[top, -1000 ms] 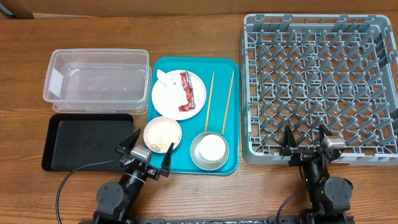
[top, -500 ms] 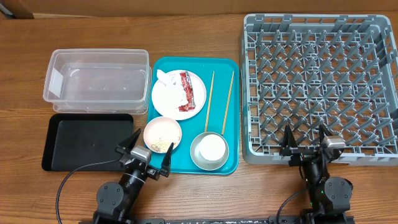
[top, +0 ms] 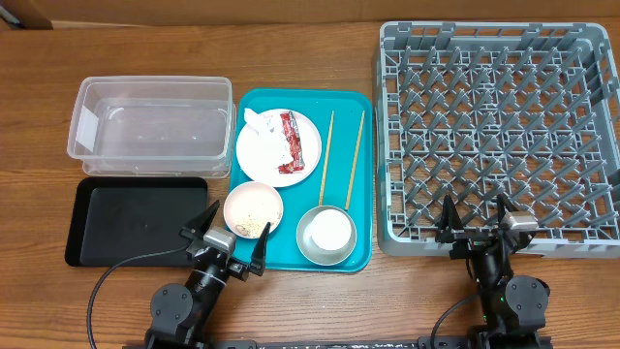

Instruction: Sort waste into correct bins and load items into the dishwasher

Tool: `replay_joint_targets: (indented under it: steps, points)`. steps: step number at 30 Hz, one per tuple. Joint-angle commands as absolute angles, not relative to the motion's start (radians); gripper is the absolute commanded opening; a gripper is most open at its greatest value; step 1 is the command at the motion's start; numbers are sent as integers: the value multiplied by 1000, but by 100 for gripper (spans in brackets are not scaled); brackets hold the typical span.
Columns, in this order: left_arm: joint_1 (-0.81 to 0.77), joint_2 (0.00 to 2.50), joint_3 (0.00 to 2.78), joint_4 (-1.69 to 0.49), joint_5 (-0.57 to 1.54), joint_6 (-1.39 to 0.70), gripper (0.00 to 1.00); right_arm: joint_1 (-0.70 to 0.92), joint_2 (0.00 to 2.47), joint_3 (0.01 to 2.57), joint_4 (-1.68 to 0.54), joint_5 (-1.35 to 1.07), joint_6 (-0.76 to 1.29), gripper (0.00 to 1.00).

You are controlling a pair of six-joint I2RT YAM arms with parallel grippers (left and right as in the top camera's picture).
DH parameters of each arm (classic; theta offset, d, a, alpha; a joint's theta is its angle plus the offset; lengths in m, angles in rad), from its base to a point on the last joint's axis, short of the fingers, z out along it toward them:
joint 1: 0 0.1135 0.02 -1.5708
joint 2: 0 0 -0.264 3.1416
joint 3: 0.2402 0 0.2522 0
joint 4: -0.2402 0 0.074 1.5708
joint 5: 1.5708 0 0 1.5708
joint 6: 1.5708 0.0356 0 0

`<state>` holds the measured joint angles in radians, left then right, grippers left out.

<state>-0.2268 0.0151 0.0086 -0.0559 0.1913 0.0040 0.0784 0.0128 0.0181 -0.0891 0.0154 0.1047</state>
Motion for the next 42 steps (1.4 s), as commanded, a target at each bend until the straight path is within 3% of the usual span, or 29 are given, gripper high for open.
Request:
replay_joint_targets:
  steps: [1,6,11,15,20,30,37,39,42]
  points:
    - [-221,4,4,-56,200,20,100,77,3,8,-81,17,104,100]
    - [-221,4,5,-25,159,44,100,77,3,8,-72,-36,105,100]
    - [-223,4,5,41,347,19,100,77,3,10,-14,-320,158,100]
    - [-222,6,61,124,364,-61,100,77,5,115,-52,-345,300,100]
    - [-223,117,308,-85,311,-120,100,77,121,387,-285,-342,308,100]
    - [-223,772,1032,-791,482,-87,100,77,700,984,-823,-351,308,100]
    - [-236,1035,1201,-881,755,-213,100,77,913,1106,-933,-406,308,100]
    - [-282,1099,1200,-930,713,-210,96,77,939,1106,-945,-406,309,100]
    - [-404,1215,1199,-1014,476,-220,94,77,957,1106,-944,-406,309,100]
